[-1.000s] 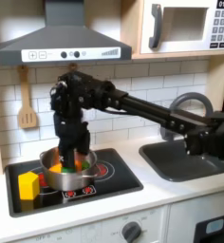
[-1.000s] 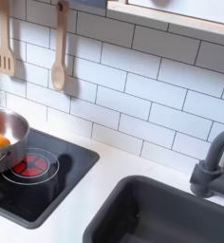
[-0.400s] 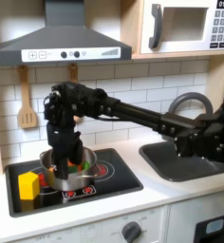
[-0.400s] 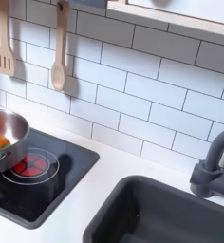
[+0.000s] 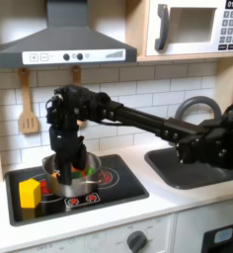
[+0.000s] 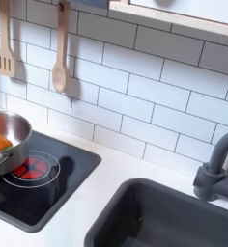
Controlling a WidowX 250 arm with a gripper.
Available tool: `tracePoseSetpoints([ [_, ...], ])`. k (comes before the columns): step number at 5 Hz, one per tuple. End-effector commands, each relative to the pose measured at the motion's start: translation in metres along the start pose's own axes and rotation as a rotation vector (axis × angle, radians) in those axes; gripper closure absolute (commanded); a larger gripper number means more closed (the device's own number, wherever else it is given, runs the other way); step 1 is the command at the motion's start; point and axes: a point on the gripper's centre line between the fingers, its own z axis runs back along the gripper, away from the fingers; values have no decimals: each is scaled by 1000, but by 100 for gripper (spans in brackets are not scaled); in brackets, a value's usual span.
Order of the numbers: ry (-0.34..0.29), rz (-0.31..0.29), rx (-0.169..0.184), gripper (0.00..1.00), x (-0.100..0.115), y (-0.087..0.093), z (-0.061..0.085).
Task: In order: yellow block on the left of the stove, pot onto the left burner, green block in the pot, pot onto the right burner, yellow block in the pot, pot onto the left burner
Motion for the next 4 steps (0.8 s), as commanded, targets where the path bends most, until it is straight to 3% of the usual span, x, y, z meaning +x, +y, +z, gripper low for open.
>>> tracePoseSetpoints([
  [1,-9,-11,-31,0,0,-10,13],
  [2,-20,-8,-39,0,0,-11,18],
  [4,-13,-6,-27,0,6,-12,9],
])
